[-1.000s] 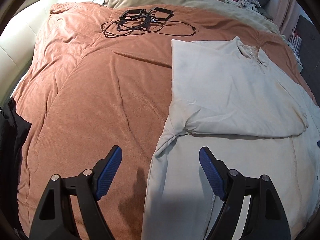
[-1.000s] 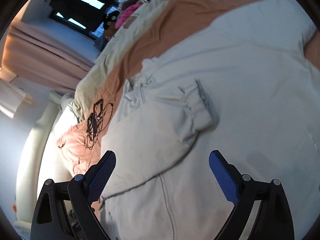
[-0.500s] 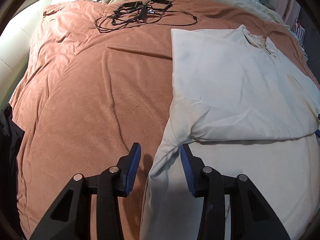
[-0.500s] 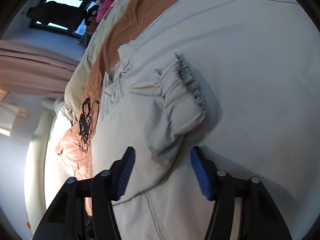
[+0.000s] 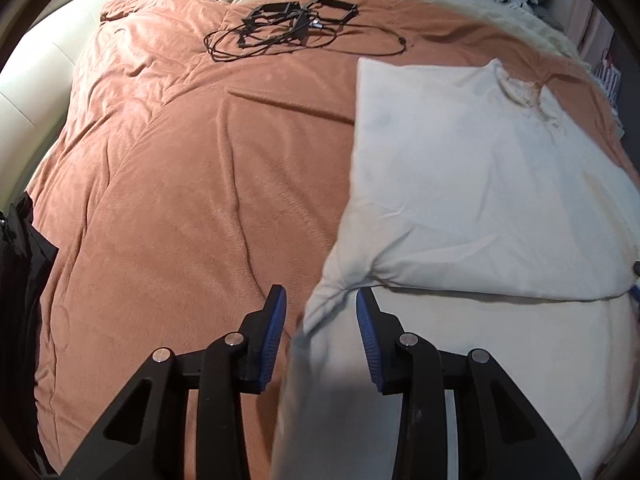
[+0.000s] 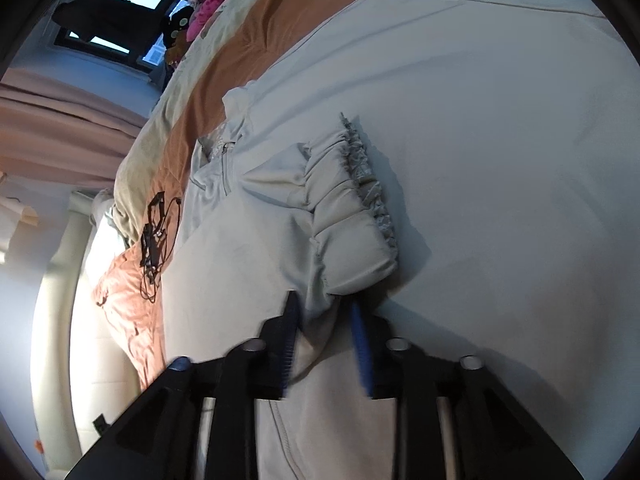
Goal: Fold large clothes
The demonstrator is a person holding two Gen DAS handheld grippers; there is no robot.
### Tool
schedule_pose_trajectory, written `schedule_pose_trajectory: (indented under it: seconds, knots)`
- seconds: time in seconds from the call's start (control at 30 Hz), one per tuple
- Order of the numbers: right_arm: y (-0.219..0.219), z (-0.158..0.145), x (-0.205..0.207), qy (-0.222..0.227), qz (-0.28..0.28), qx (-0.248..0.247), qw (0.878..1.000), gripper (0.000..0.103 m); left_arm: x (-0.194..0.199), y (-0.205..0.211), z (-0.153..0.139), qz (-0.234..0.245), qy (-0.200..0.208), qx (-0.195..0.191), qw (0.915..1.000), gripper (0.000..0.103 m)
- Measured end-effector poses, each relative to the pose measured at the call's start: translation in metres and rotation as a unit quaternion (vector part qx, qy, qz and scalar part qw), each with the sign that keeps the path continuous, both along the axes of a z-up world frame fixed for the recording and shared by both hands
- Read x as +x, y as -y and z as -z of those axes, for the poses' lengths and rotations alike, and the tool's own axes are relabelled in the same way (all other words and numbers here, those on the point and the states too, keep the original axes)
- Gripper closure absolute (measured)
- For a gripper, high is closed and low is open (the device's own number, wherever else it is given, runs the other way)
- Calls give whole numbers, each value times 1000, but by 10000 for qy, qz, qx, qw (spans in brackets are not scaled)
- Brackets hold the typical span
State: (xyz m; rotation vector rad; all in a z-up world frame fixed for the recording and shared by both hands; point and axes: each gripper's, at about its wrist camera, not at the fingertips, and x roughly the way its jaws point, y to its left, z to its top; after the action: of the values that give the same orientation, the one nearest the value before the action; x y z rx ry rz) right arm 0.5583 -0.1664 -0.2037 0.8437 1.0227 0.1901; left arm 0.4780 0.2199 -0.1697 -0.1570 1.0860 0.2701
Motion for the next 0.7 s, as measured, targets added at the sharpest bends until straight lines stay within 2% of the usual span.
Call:
schedule_pose_trajectory:
  seconds: [0.03,0.13,0.17,0.2,0.33,0.5,0.7]
  knots:
    - [4,-3,-3,39,13,8,10000,52,-3,3,-7,29,42,-84,10000,65]
    - [22,-19,-22,224,256,-115,9994,31,-9,13,-27,176,168,-292,9993,65]
    - [29,-24,-29,290,331,-116,9990,30,-10,18,-34,228,223,-355,9989,65]
    - [34,-28,-33,328,348,-104,9988,30,-12,22,-39,271,263,-418,9984,61]
    - [58,-42,-54,385,326,-221,9985,30,-14,45,-60,475,532,-667,9952,27]
    - [106,-61,-80,437,493,-477,9967,30,-9,89,-74,805,683,-762,9915,26]
    - [172,-86,-106,577,829,-850,9913,30,-3,153,-86,1308,817,-595,9862,26]
